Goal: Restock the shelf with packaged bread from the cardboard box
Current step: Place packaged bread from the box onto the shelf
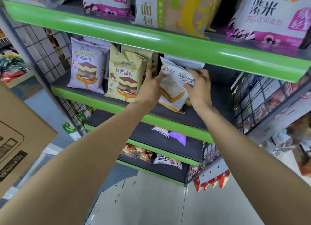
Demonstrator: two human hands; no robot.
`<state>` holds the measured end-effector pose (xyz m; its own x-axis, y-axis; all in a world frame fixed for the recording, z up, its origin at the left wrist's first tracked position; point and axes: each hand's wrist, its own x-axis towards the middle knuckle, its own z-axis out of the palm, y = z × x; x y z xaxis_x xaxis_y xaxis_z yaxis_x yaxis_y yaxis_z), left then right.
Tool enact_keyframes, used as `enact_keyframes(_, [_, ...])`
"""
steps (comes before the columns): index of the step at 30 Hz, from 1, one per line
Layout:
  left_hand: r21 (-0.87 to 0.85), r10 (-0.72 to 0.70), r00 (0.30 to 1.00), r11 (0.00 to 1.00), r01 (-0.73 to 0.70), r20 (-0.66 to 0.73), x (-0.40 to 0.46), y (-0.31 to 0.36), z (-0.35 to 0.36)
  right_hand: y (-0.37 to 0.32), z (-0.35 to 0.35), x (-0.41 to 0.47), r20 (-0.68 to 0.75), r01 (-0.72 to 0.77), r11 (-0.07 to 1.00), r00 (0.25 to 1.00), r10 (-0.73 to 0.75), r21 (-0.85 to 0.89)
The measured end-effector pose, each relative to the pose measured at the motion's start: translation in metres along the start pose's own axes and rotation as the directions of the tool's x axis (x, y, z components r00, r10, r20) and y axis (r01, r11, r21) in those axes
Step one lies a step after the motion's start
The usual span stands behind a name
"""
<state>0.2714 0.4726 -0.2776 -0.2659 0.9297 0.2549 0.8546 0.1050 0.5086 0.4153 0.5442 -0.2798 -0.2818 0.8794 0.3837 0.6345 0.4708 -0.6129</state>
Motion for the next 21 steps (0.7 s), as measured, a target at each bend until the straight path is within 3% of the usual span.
enact_keyframes(6, [-0.036,-0.020,0.989,0.999,0.025,0.148,-0.001,0.008,-0.026,-0.020,-0.015,-0.004,0.153,0.060,0.965,0.988,-0.021,-0.255])
enact_keyframes(10, [-0.079,-0.165,0.983,0.982,0.172,0.080,-0.012,0.014,-0.084,-0.079,-0.026,-0.022,0.301,0.100,0.987,0.952,-0.059,-0.123])
enact_keyframes(16, [-0.179,-0.406,0.913,0.901,0.395,-0.026,-0.054,-0.028,-0.204,-0.209,-0.008,-0.036,0.520,0.244,0.964,0.812,-0.265,0.110])
enact_keyframes(18, [-0.227,-0.491,0.866,0.857,0.463,-0.090,-0.077,-0.054,-0.243,-0.260,0.004,-0.039,0.531,0.272,0.940,0.776,-0.340,0.205])
enact_keyframes(21, [-0.398,-0.643,0.741,0.742,0.539,-0.196,-0.108,-0.103,-0.299,-0.332,0.030,-0.043,0.541,0.323,0.901,0.722,-0.432,0.289])
